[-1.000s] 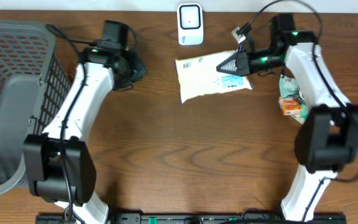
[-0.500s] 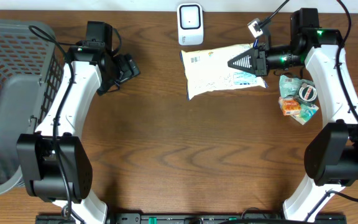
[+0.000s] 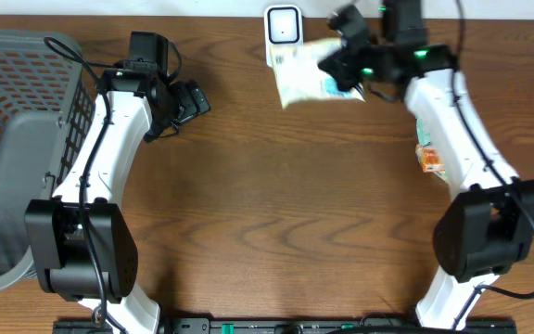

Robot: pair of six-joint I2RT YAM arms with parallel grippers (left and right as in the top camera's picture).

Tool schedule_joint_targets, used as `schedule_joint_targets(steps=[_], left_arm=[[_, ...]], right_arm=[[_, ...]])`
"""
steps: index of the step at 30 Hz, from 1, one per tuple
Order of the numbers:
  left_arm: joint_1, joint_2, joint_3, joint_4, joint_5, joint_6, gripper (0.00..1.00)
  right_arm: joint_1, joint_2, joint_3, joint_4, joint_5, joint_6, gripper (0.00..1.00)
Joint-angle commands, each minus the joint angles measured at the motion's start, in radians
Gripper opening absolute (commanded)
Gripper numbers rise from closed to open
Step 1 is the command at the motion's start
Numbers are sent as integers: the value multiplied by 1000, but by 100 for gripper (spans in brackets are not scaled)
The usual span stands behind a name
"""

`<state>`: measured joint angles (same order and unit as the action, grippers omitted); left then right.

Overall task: Scan the item barcode
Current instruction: 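Lift the bag with the right gripper up to the scanner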

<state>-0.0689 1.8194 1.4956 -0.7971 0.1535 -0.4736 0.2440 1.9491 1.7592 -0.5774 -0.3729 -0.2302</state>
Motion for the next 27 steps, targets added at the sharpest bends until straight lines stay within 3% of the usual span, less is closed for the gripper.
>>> schedule_joint_targets(steps=[1, 5, 9, 23, 27], left_arm=[[2, 6, -2, -3, -9, 6, 98], [2, 6, -2, -3, -9, 6, 98], [2, 6, -2, -3, -9, 6, 98], [2, 6, -2, -3, -9, 6, 98], [2, 6, -2, -3, -9, 6, 98]], right_arm=[[74, -23, 5, 101, 466, 27, 1], [146, 2, 5, 279, 677, -147, 1], [174, 45, 5, 412, 720, -314, 1], [233, 212, 5, 639, 910, -925, 1], [252, 238, 5, 700, 912, -1021, 1]])
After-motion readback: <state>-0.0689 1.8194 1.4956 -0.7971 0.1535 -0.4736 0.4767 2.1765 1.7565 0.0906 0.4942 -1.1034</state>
